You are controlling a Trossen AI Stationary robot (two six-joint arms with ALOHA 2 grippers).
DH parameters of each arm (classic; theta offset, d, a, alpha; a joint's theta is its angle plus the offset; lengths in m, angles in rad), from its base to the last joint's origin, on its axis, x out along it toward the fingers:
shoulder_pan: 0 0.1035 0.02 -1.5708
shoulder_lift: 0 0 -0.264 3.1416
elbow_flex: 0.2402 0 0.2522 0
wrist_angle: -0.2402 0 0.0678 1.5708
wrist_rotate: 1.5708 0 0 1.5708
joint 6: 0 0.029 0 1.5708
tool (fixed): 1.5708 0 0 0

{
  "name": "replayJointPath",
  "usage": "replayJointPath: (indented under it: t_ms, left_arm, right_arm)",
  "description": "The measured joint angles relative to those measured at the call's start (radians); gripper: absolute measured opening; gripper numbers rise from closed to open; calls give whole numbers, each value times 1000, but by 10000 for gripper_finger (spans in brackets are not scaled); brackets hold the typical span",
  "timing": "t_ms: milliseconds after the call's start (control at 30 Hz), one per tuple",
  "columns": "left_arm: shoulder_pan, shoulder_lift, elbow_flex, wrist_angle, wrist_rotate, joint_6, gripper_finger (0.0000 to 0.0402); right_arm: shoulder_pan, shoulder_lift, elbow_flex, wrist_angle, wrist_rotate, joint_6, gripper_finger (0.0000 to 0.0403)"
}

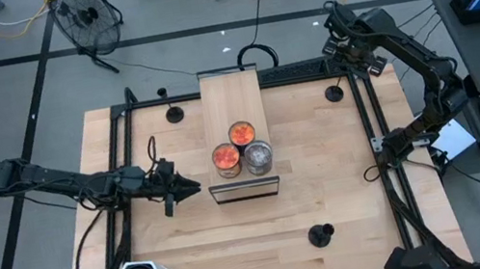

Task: Pick & Place candle stick holders
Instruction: Put the top right black candle holder on the shelf

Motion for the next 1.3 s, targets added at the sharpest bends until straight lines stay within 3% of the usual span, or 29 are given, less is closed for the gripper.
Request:
replayJointPath:
  t_ms: [333, 567, 733, 900, 1300]
  left_arm:
    - [0, 0, 0, 0, 3, -2, 93]
    - [0, 0, 0, 0, 16, -8, 93]
    - [0, 0, 0, 0, 54, -11, 93]
    - [0, 0, 0, 0, 55, -11, 93]
    - [0, 0, 0, 0, 52, 12, 93]
  right_arm:
    - [-3, 0, -46, 9, -58, 84, 166]
    - [10, 0, -186, 153, -77, 113, 166]
    - [28, -8, -201, 247, -110, 85, 166]
    - [35, -63, -201, 295, -54, 92, 166]
    - [30, -180, -201, 222, 57, 248, 166]
